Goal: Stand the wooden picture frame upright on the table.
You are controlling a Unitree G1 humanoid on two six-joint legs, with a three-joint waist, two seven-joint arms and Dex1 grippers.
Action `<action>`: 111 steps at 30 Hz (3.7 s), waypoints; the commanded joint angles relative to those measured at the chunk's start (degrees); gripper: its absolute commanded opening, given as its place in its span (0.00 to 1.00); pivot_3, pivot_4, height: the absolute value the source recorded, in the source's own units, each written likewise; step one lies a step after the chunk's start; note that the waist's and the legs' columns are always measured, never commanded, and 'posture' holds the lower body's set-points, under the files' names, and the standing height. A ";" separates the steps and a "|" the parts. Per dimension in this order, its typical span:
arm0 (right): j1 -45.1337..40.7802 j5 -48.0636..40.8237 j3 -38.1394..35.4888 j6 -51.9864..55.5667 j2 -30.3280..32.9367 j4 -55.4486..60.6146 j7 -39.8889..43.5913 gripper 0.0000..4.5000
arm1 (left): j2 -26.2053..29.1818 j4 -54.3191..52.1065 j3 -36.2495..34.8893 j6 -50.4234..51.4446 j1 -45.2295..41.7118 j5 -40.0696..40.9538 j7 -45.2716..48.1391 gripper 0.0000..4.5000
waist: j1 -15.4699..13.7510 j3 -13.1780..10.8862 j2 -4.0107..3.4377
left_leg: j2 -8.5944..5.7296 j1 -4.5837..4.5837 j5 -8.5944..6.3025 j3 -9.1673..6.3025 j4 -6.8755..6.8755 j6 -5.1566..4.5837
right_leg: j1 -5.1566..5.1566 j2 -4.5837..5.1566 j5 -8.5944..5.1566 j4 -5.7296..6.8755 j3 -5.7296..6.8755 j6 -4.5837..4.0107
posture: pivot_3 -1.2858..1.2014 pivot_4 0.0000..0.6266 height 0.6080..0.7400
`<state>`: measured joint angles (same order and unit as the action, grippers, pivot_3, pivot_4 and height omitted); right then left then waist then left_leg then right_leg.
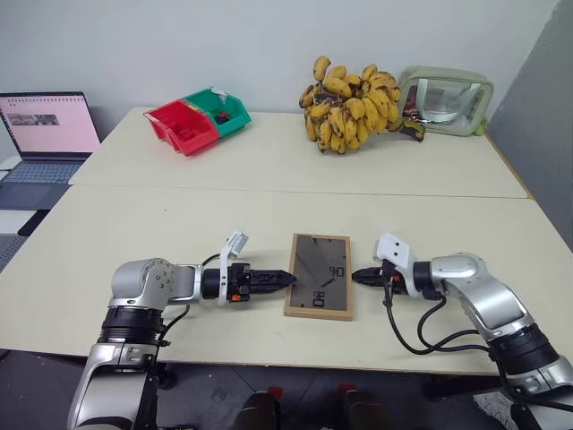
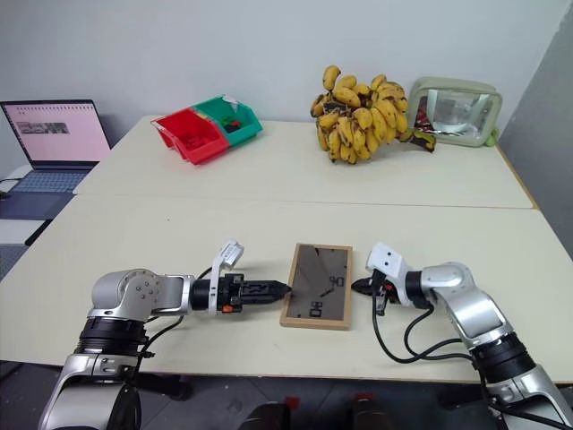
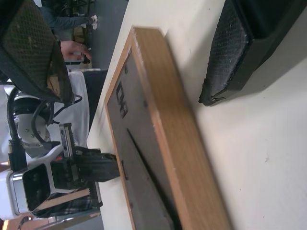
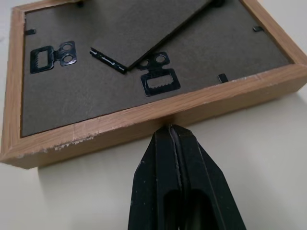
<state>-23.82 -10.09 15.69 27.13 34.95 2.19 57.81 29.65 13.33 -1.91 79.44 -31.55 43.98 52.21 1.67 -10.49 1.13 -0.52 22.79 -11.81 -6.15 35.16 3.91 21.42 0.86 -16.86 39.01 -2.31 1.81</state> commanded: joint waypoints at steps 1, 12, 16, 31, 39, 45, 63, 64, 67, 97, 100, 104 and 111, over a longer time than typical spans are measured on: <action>-0.19 -0.21 0.50 1.38 -1.45 3.03 -1.14 0.00 | -2.28 -0.32 3.55 1.55 0.82 -0.19 -0.41 1.00 | 0.00 0.00 -0.01 | 0.00 0.00 0.00 0.00 0.00 0.00 | 0.00 0.00 0.00 0.00 0.00 0.00 | 0.52 0.24 1.00; -1.11 0.44 0.29 1.73 -3.67 1.66 -3.06 0.00 | -3.40 -2.35 3.53 1.15 1.30 0.10 -0.43 0.96 | 0.15 0.00 0.00 | -0.01 0.01 0.00 0.00 0.00 0.00 | 0.01 0.03 0.00 0.00 0.01 0.01 | 0.52 0.24 1.00; -1.03 0.43 0.18 1.92 -4.07 1.77 -3.53 0.00 | -4.26 -2.68 2.86 0.79 1.44 0.31 -0.96 0.82 | 0.16 0.00 0.00 | 0.00 0.02 0.00 0.00 0.00 0.00 | 0.02 0.03 0.00 0.00 0.01 0.01 | 0.52 0.24 1.00; -2.60 0.68 -3.29 0.99 -1.24 -0.92 -3.58 0.00 | -5.95 -5.94 -2.99 3.14 0.40 3.41 -4.50 0.28 | 0.20 -0.01 0.01 | 0.02 0.04 0.00 0.00 0.00 0.00 | 0.06 0.02 -0.01 0.00 0.00 0.01 | 0.52 0.24 1.00; -9.76 -7.62 -13.29 8.41 6.85 -0.64 2.31 0.12 | -7.62 -9.81 -13.70 2.12 -7.94 6.65 -11.27 0.28 | 0.31 -0.14 0.11 | 0.03 0.16 0.00 0.00 0.01 0.00 | 0.18 0.00 0.00 0.02 0.02 0.01 | 0.52 0.24 1.00; -19.04 -18.44 -18.78 21.31 4.17 -0.21 1.47 0.40 | -7.28 -10.66 -16.16 -5.22 -11.40 4.91 -13.72 0.28 | 0.73 -0.14 0.11 | 0.10 0.12 0.00 0.06 -0.08 0.01 | 0.21 0.00 0.00 -0.02 -0.02 -0.01 | 0.52 0.24 1.00; -36.83 -13.81 -11.37 12.47 -14.35 -17.53 -5.86 0.99 | -7.49 -16.47 -12.26 -13.82 -10.59 3.55 -15.56 0.28 | 0.67 -0.14 0.11 | 0.04 0.32 0.00 0.11 -0.08 0.01 | 0.48 0.12 0.01 0.01 -0.05 -0.01 | 0.52 0.24 1.00; -37.02 -13.45 -11.21 11.82 -14.58 -18.13 -5.69 0.99 | -7.43 -16.59 -12.28 -13.77 -10.52 3.71 -15.62 0.28 | 0.71 -0.14 0.11 | 0.06 0.34 0.00 0.12 -0.08 0.01 | 0.52 0.12 0.01 0.03 -0.06 -0.01 | 0.52 0.24 1.00; -38.18 -13.62 -11.29 11.33 -16.53 -19.71 -5.72 0.99 | -7.46 -17.39 -12.05 -13.90 -10.04 3.90 -15.72 0.28 | 0.79 -0.14 0.11 | 0.06 0.56 0.01 0.10 -0.07 0.02 | 0.73 0.12 0.01 0.07 -0.05 -0.02 | 0.52 0.24 1.00; -26.35 -29.96 -18.57 29.37 -5.94 1.35 -0.30 0.99 | -6.71 -17.81 -10.77 -14.41 -7.18 4.27 -15.80 0.28 | 0.70 -0.14 0.11 | 0.06 0.76 0.00 0.04 -0.03 0.01 | 0.87 0.16 0.02 0.06 0.01 -0.03 | 0.52 0.24 1.00; -24.24 -29.39 -19.26 28.83 -3.13 2.07 -0.30 0.99 | -6.39 -18.24 -10.89 -13.99 -6.73 4.73 -15.94 0.28 | 0.65 -0.14 0.11 | 0.03 0.78 0.00 0.05 -0.02 0.00 | 0.88 0.15 0.02 0.05 0.00 -0.02 | 0.52 0.24 1.00; -18.01 -20.90 -15.85 18.68 5.82 2.61 2.65 0.99 | -6.07 -18.20 -12.44 -11.50 -6.46 6.65 -16.84 0.28 | 0.49 -0.14 0.11 | 0.02 0.79 0.00 0.05 -0.01 0.00 | 0.87 0.15 0.02 0.04 0.01 -0.02 | 0.52 0.24 1.00; -9.62 0.81 -9.89 -22.18 10.59 -3.48 -0.73 0.99 | -7.25 -13.99 -21.68 2.77 -8.76 17.79 -22.88 0.28 | 0.90 -0.15 0.12 | 0.05 0.83 -0.01 0.10 0.06 -0.01 | 0.88 0.05 -0.01 0.05 -0.02 0.03 | 0.52 0.24 1.00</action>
<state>-32.84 -16.63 5.57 21.85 47.02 1.52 61.73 22.95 -1.17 -19.13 77.88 -37.58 56.29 31.38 2.58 -10.64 1.25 -0.45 23.60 -11.81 -6.05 35.24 3.91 22.29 0.91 -16.86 39.08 -2.33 1.85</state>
